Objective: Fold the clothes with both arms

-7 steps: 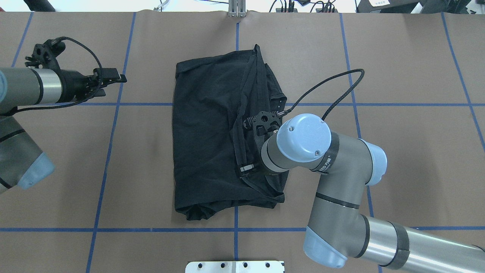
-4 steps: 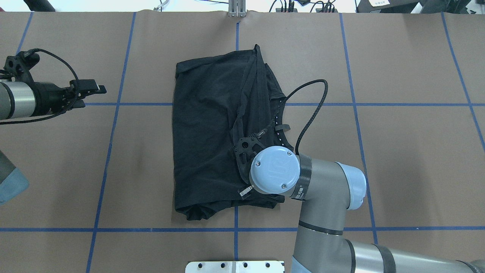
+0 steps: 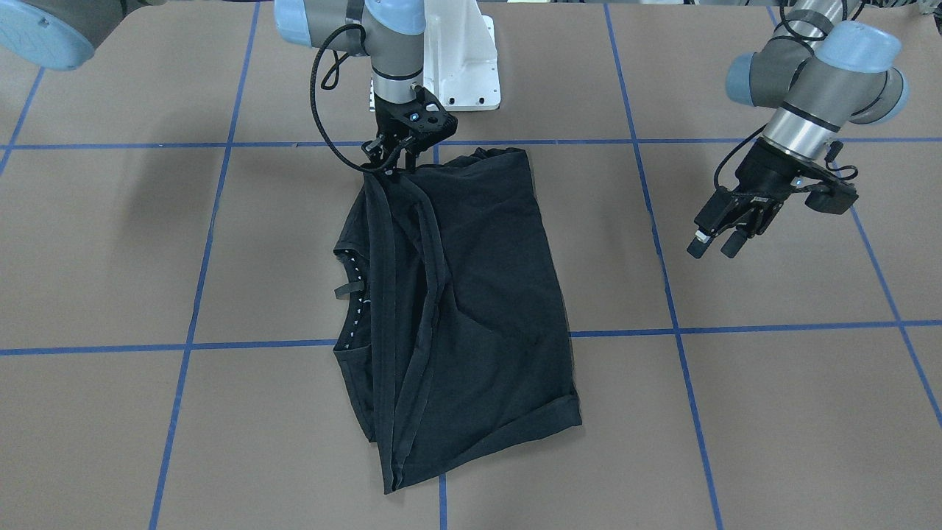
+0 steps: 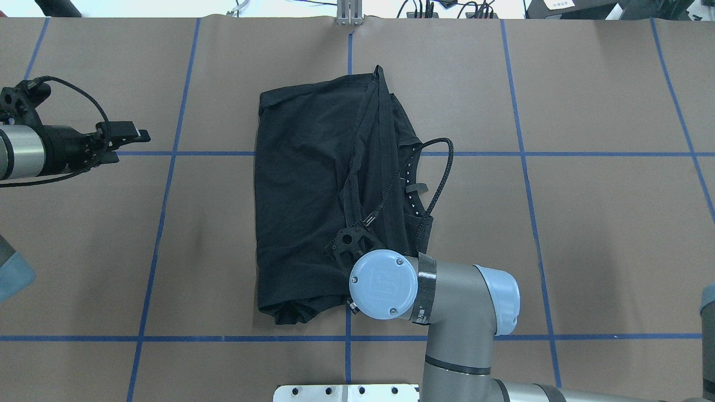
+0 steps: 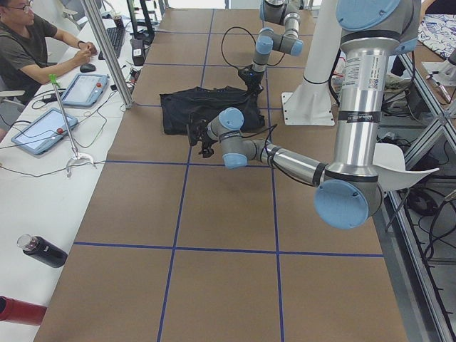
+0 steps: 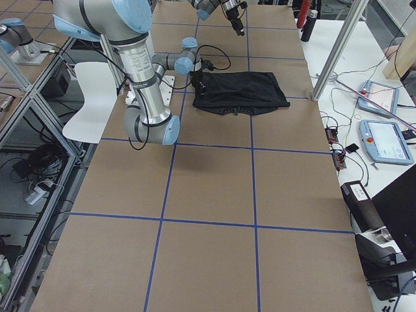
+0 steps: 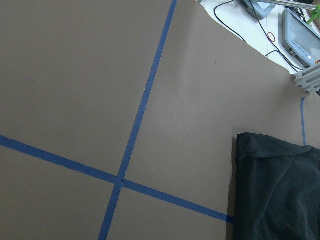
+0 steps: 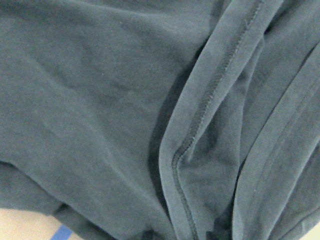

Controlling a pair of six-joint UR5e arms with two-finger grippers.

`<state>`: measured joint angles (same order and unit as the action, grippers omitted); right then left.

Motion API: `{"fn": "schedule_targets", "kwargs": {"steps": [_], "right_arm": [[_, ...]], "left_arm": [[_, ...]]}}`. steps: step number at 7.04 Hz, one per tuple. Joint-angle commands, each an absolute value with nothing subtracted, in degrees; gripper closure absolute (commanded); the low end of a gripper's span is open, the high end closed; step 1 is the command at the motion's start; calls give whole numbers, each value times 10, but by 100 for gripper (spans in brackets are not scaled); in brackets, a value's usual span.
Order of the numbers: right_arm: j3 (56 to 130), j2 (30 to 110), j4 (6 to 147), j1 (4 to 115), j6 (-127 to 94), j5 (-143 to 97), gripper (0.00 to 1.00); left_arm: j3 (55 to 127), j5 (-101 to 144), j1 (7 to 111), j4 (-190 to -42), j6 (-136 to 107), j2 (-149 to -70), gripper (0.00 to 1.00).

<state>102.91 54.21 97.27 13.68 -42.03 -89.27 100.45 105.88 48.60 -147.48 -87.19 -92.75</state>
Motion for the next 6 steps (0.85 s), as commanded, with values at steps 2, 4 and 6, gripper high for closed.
{"fn": "schedule_targets", "kwargs": {"steps": [2,4,6], "right_arm": [[1020,541,973,144,-417,-877,100],[1027,541,974,166,-410,-886,100],[1087,561,1024,171,-410,-896,100]], "left_arm": [[1002,1058,485,-1475,-872,-925,0],[999,1057,484,-1475,-873,-925,0],[999,1049,483,-1475,-874,-927,0]]}}
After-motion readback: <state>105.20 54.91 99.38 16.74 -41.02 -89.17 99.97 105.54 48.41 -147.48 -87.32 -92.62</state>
